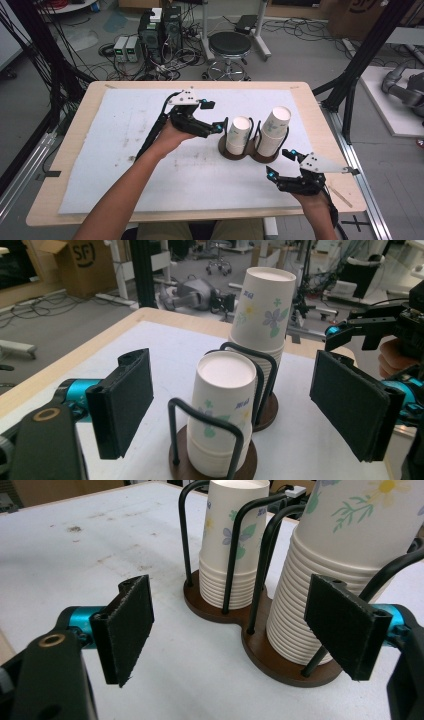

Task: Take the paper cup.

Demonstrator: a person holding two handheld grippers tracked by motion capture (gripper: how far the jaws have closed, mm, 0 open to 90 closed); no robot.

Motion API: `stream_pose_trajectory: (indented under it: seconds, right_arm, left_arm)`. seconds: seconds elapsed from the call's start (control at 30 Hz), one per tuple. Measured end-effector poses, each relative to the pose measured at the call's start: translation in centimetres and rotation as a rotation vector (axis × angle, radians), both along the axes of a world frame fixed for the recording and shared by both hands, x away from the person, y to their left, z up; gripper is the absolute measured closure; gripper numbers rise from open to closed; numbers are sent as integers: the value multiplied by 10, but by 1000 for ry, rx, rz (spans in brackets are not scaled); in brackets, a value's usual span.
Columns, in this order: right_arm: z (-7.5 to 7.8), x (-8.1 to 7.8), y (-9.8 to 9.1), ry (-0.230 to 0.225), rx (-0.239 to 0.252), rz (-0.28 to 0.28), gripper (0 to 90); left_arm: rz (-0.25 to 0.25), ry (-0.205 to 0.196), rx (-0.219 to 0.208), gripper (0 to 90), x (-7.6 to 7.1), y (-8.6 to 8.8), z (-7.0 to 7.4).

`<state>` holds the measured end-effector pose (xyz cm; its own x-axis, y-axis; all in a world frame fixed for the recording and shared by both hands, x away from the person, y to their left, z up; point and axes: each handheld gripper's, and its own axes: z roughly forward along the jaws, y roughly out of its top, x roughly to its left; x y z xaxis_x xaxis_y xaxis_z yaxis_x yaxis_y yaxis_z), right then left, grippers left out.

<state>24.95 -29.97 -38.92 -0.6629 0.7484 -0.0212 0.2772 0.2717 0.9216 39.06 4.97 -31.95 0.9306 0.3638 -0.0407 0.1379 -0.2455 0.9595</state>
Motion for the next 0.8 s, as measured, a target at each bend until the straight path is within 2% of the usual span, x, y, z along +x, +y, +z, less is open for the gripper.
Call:
stream_pose_trajectory:
  seconds: [0.2,0.37,0.47,0.53,0.7,0.8]
  right_arm:
    - [0,0,0,1,3,4,203]
    - [-1,0,-1,4,9,4,203]
    - [-1,1,-1,-1,9,7,203]
    - [-1,1,-1,-2,7,9,203]
    - [-1,1,-1,3,9,11,203]
    - [-1,0,-2,5,11,10,203]
  left_arm:
    - [-15,25,-1,181,10,-20,-3]
    - [-25,39,53,180,16,-34,-10]
    - [-30,38,76,180,19,-44,-9]
    - [-24,44,71,181,21,-49,-10]
    - [-13,67,122,181,26,-59,-21]
    - [-11,81,134,183,27,-64,-25]
